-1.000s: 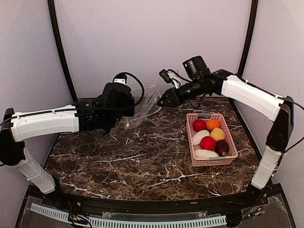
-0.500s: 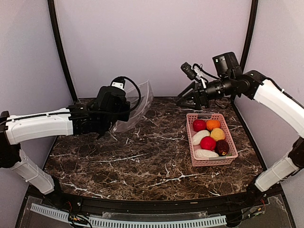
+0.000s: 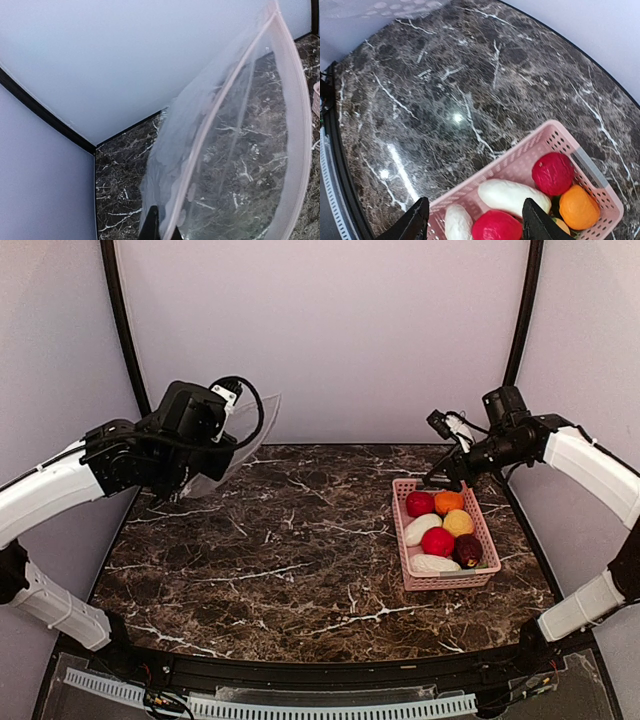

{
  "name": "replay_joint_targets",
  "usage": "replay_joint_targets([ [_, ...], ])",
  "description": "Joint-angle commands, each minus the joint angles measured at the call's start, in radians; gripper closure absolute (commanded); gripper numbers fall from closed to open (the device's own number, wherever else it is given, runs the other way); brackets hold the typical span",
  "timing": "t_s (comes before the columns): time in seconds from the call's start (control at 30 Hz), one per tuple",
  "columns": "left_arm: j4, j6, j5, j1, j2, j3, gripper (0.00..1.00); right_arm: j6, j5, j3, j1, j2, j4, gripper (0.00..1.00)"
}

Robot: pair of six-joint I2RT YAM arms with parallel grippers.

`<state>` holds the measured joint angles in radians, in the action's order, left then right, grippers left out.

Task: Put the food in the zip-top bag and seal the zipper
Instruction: Open the zipper food storage bag at the center of the board, then pick up the fake fruit from the bin.

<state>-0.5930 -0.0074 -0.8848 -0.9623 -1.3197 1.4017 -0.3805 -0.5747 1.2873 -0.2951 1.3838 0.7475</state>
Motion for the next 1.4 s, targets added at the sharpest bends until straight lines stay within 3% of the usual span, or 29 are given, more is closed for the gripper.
replay_joint_targets([
  [0.0, -0.121, -0.102, 0.290, -0.002, -0.116, -0.001, 0.99, -0.027, 0.188, -0.058, 0.008, -0.009, -0.028, 0.39],
  [0.1, -0.093, -0.183, 0.392, -0.011, -0.224, 0.043, 0.99, -0.045, 0.189, -0.085, 0.009, -0.027, -0.019, 0.37],
  [0.3, 0.103, -0.225, 0.518, -0.012, -0.243, -0.001, 0.99, -0.098, 0.154, -0.146, 0.007, -0.088, 0.022, 0.30],
  [0.63, 0.105, -0.219, 0.499, -0.012, -0.271, 0.016, 0.99, -0.195, 0.215, -0.284, 0.004, -0.092, 0.041, 0.31],
  [1.37, 0.111, -0.223, 0.468, -0.012, -0.288, 0.010, 0.99, -0.149, 0.349, -0.307, -0.024, 0.085, -0.048, 0.32],
])
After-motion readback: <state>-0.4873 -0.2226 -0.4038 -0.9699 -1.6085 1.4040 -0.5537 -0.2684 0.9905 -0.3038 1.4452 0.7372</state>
